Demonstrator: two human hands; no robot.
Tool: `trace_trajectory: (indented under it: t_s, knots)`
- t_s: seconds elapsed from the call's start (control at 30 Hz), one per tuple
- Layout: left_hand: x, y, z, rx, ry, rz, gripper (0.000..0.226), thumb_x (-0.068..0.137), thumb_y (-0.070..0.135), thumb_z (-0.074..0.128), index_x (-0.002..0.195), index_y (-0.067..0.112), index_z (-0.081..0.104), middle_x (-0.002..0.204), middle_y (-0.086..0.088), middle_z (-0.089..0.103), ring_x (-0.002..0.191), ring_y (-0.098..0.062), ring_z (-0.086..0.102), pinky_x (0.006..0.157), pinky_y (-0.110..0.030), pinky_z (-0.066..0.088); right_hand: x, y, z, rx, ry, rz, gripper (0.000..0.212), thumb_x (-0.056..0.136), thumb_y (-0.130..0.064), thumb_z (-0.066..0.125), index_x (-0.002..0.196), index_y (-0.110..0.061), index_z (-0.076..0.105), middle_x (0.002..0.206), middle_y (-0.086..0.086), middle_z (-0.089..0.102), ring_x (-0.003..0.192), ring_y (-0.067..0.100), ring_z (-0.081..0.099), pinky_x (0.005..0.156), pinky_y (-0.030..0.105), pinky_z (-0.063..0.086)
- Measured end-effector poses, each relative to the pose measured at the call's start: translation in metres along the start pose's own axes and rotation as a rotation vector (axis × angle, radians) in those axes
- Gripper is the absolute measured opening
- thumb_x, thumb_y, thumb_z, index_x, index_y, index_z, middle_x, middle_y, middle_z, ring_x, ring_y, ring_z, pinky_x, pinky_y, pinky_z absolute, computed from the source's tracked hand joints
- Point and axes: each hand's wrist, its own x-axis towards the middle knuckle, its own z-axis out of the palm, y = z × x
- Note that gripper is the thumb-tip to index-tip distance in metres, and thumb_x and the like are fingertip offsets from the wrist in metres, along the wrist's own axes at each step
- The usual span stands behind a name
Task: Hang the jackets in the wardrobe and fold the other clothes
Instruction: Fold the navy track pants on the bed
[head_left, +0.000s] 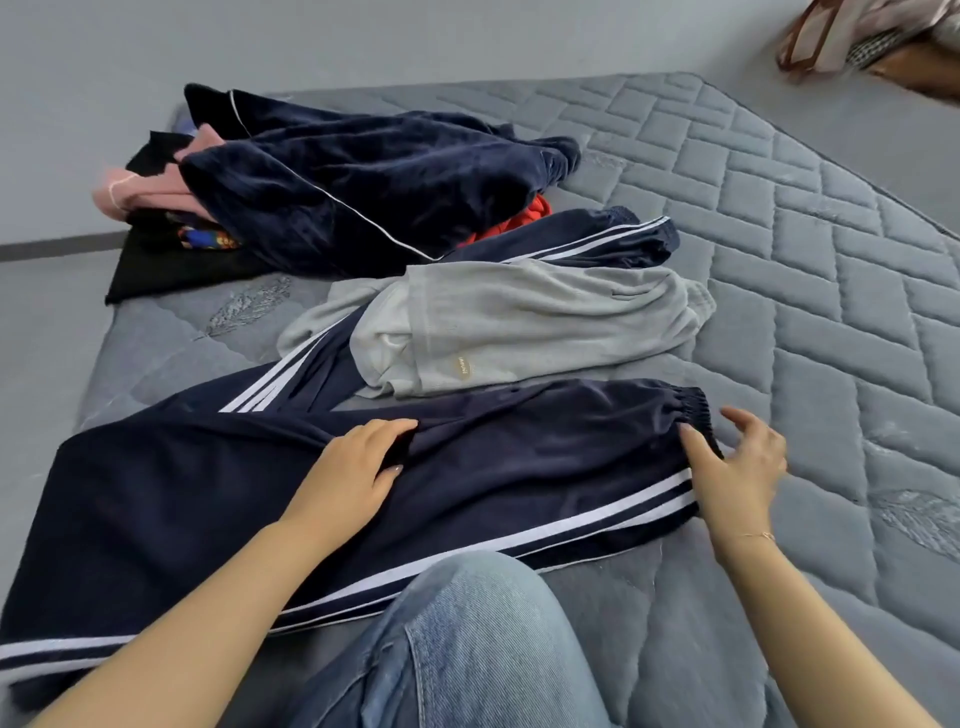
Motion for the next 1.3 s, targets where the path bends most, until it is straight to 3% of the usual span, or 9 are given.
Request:
trace_trajectory:
  t_s: [0.1, 0.27, 0.37, 0.5, 0.67, 0.83, 0.97, 1.07, 1.3]
  knots:
    - [-0.004, 0.011, 0.006, 0.092, -0.042, -0.023, 0.056, 0.096, 0.037, 0.056, 0.147, 0.028, 0.036, 0.151, 0.005, 0.036, 0.135, -0.015, 0.040, 0.112, -0.035, 0.030, -0.003, 0.017, -0.027, 0.535, -0.190, 0.594, 0.034, 0.088, -0.033, 0.067, 0.117, -0.015, 0.059, 0.126, 0.010, 0.056, 0.094, 0.014, 0.058, 0.083, 0.034, 0.051]
    - [0.009, 0.032, 0.006, -0.033, 0.095, -0.162, 0.056, 0.085, 0.023, 0.072, 0.134, 0.017, 0.047, 0.122, -0.002, 0.062, 0.110, -0.025, 0.058, 0.098, -0.037, 0.039, -0.032, 0.012, -0.018, 0.957, -0.440, 0.802, 0.038, 0.090, -0.034, 0.064, 0.121, -0.012, 0.061, 0.116, 0.004, 0.069, 0.103, 0.016, 0.065, 0.081, 0.030, 0.051]
    - [0.022, 0.036, -0.002, 0.037, 0.204, -0.098, 0.050, 0.071, -0.008, 0.066, 0.115, 0.015, 0.066, 0.107, -0.002, 0.066, 0.100, -0.029, 0.059, 0.085, -0.039, 0.042, -0.045, 0.004, -0.001, 1.082, -0.539, 0.790, 0.043, 0.090, -0.036, 0.062, 0.126, -0.013, 0.061, 0.120, 0.005, 0.069, 0.110, 0.020, 0.065, 0.087, 0.033, 0.051]
    - [0.028, 0.036, -0.013, 0.118, 0.362, -0.058, 0.037, 0.059, -0.019, 0.062, 0.083, 0.009, 0.069, 0.085, 0.001, 0.059, 0.081, -0.028, 0.056, 0.071, -0.034, 0.037, -0.053, -0.003, 0.024, 1.243, -0.668, 0.790, 0.045, 0.092, -0.039, 0.056, 0.125, -0.011, 0.065, 0.125, 0.011, 0.066, 0.111, 0.026, 0.066, 0.091, 0.042, 0.048]
    - [0.031, 0.037, -0.009, -0.071, 0.259, -0.169, 0.027, 0.081, -0.007, 0.061, 0.101, 0.009, 0.072, 0.085, 0.013, 0.043, 0.069, -0.011, 0.048, 0.071, -0.020, 0.038, -0.023, -0.012, 0.041, 1.545, -0.580, 0.812, 0.040, 0.087, -0.036, 0.057, 0.117, -0.012, 0.067, 0.119, 0.009, 0.069, 0.106, 0.028, 0.066, 0.092, 0.045, 0.046]
    - [0.079, 0.087, -0.007, -0.126, 0.336, -0.037, 0.026, 0.085, 0.000, 0.064, 0.108, 0.010, 0.072, 0.083, 0.015, 0.043, 0.073, 0.000, 0.043, 0.075, -0.009, 0.031, 0.040, -0.007, 0.013, 1.638, -0.366, 0.644, 0.031, 0.097, -0.037, 0.049, 0.114, -0.017, 0.066, 0.111, 0.003, 0.072, 0.106, 0.022, 0.063, 0.101, 0.042, 0.043]
    - [0.123, 0.121, 0.024, -0.108, -0.048, -0.078, 0.033, 0.091, 0.016, 0.062, 0.123, 0.018, 0.067, 0.115, 0.004, 0.062, 0.107, -0.016, 0.055, 0.094, -0.020, 0.038, 0.083, -0.001, -0.033, 1.509, -0.391, 0.552, 0.035, 0.089, -0.039, 0.054, 0.110, -0.017, 0.072, 0.118, 0.004, 0.070, 0.108, 0.025, 0.064, 0.093, 0.048, 0.046]
    - [0.125, 0.131, 0.039, -0.439, -0.326, -0.299, 0.039, 0.090, 0.018, 0.066, 0.129, 0.019, 0.062, 0.132, 0.002, 0.061, 0.118, -0.011, 0.056, 0.094, -0.015, 0.037, 0.089, -0.007, -0.052, 1.413, -0.487, 0.520, 0.043, 0.088, -0.040, 0.056, 0.125, -0.021, 0.064, 0.128, 0.002, 0.065, 0.114, 0.026, 0.063, 0.098, 0.051, 0.043]
    - [0.078, 0.083, -0.028, -1.075, -0.293, -0.596, 0.032, 0.101, 0.028, 0.050, 0.132, 0.022, 0.052, 0.129, 0.003, 0.061, 0.117, -0.012, 0.057, 0.096, -0.031, 0.047, 0.040, -0.077, -0.035, 1.473, -0.774, 0.384, 0.037, 0.090, -0.031, 0.057, 0.124, -0.020, 0.067, 0.134, 0.003, 0.061, 0.122, 0.023, 0.059, 0.100, 0.044, 0.049]
